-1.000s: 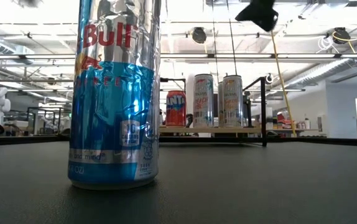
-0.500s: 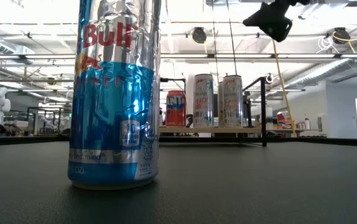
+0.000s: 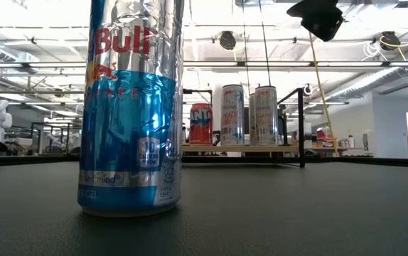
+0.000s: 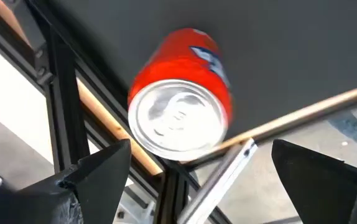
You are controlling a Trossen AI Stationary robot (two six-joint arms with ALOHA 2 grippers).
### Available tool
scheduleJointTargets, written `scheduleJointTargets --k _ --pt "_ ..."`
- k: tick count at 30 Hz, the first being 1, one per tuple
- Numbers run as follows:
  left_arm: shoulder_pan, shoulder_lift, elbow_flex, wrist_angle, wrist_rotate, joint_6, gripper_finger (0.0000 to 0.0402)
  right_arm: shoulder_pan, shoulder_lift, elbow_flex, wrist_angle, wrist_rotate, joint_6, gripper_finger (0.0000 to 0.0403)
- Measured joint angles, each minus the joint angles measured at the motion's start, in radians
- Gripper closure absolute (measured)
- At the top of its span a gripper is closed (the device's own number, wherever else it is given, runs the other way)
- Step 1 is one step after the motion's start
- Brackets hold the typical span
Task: Place canned beverage on shelf
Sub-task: Put the orange soda can on the shelf aligned with the other orange soda can
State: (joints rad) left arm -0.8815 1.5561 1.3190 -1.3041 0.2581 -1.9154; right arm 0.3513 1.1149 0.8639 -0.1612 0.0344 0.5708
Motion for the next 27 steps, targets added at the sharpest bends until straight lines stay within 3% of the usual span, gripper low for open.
scheduleJointTargets --k 11,20,27 --pt "-0.023 -0.005 -0.145 0.115 -0.051 -0.034 0.0026 0.086 0.000 0.000 0.000 0.103 0.027 0.0127" --pt "-0.007 -0.007 -0.190 0.193 -0.041 -0.039 0.0124 0.135 0.000 0.000 0.000 0.153 0.056 0.0127" --pt "0.092 -0.005 -0.146 0.204 -0.075 0.046 0.0126 0.155 0.000 0.000 0.000 0.206 0.073 0.0127"
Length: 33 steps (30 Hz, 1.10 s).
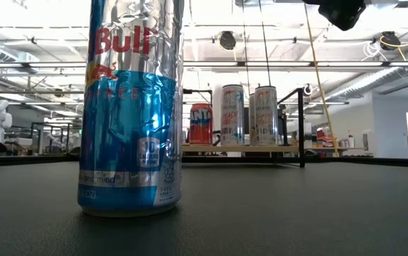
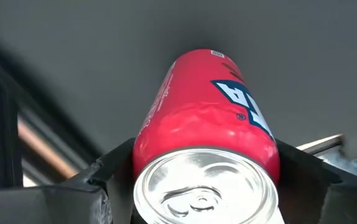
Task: Place canned beverage on shelf
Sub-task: Put the orange soda can on the shelf aligned with the other orange soda can
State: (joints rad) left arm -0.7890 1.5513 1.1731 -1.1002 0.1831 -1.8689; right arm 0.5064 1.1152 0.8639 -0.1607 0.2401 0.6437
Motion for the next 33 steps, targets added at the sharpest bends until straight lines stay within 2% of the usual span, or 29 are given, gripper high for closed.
scheduleJointTargets --k 7,11,16,20,24,33 --pt "0.199 0.000 0.069 -0.040 -0.026 0.299 0.0126 -0.020 0.000 0.000 0.041 -0.001 0.026 0.0127" --pt "0.338 0.000 0.106 -0.079 -0.075 0.484 0.0126 -0.029 0.000 0.000 0.040 0.000 0.026 0.0127" --pt "0.516 0.006 0.114 -0.055 -0.114 0.685 0.0126 -0.042 0.009 0.000 0.041 0.003 0.026 0.0127" --pt "0.615 0.038 0.114 -0.015 -0.118 0.791 0.0126 -0.042 0.025 0.000 0.042 0.002 0.026 0.0127" --pt "0.668 0.090 0.128 -0.002 -0.114 0.845 0.0126 -0.042 0.045 0.000 0.042 0.000 0.046 0.0127" --pt "0.701 0.223 0.286 -0.026 -0.126 1.039 0.0126 -0.043 0.062 0.000 0.079 0.021 0.036 0.0127"
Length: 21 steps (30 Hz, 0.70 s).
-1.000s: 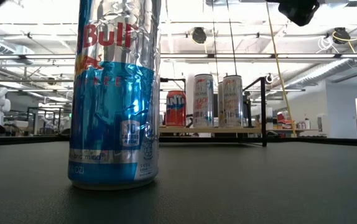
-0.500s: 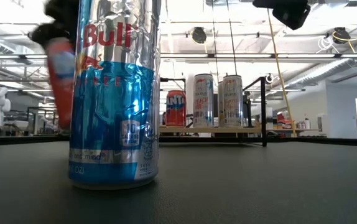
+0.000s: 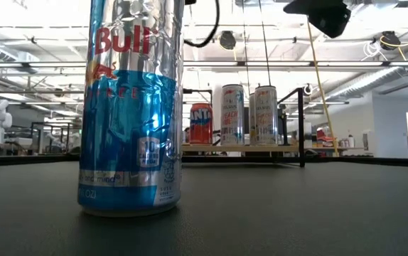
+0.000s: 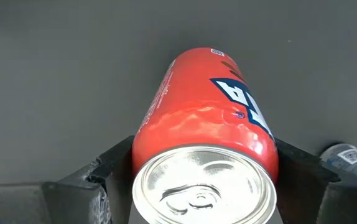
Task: Place canned beverage on shelf
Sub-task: Put the orange soda can on the shelf aligned with the other orange soda can
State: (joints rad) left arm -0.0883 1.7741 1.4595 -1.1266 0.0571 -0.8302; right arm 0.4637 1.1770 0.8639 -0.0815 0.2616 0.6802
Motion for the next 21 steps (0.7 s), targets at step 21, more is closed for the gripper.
scheduleJointTargets --k 21 --pt "-0.001 0.090 0.066 0.022 0.022 0.184 0.0039 -0.004 0.000 0.000 -0.005 0.017 -0.139 0.0127"
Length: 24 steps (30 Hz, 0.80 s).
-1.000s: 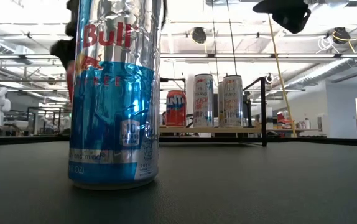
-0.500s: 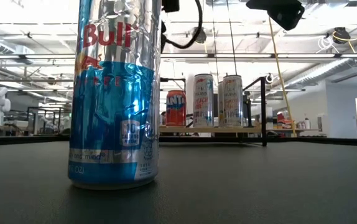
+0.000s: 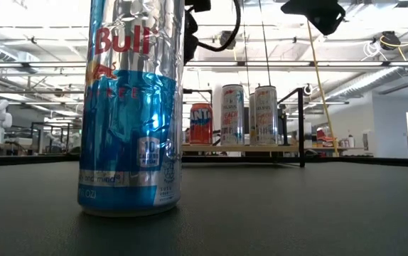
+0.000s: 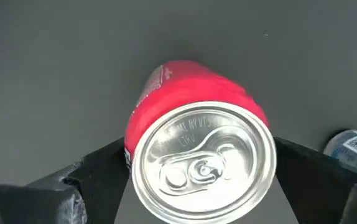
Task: Place canned beverage on shelf
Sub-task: Put the orange soda can on the shelf aligned with the other orange soda can
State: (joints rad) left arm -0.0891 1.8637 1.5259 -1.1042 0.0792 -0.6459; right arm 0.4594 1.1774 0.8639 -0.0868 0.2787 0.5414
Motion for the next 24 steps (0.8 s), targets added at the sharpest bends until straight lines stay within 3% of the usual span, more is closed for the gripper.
scheduleJointTargets --k 6,13,18,24 --pt "-0.011 -0.034 0.079 -0.041 -0.062 -0.001 0.0037 -0.040 0.000 0.000 0.000 0.029 0.025 0.0113" --pt "-0.082 -0.216 0.099 -0.067 -0.384 -0.050 0.0036 -0.181 0.067 0.035 -0.014 -0.159 -0.027 0.0084" --pt "-0.147 -0.339 0.098 -0.131 -0.599 -0.187 0.0046 -0.242 0.243 0.209 -0.117 -0.204 -0.197 0.0069" --pt "-0.231 -0.411 0.088 -0.246 -0.737 -0.353 0.0062 -0.327 0.476 0.496 -0.303 -0.259 -0.417 0.0060"
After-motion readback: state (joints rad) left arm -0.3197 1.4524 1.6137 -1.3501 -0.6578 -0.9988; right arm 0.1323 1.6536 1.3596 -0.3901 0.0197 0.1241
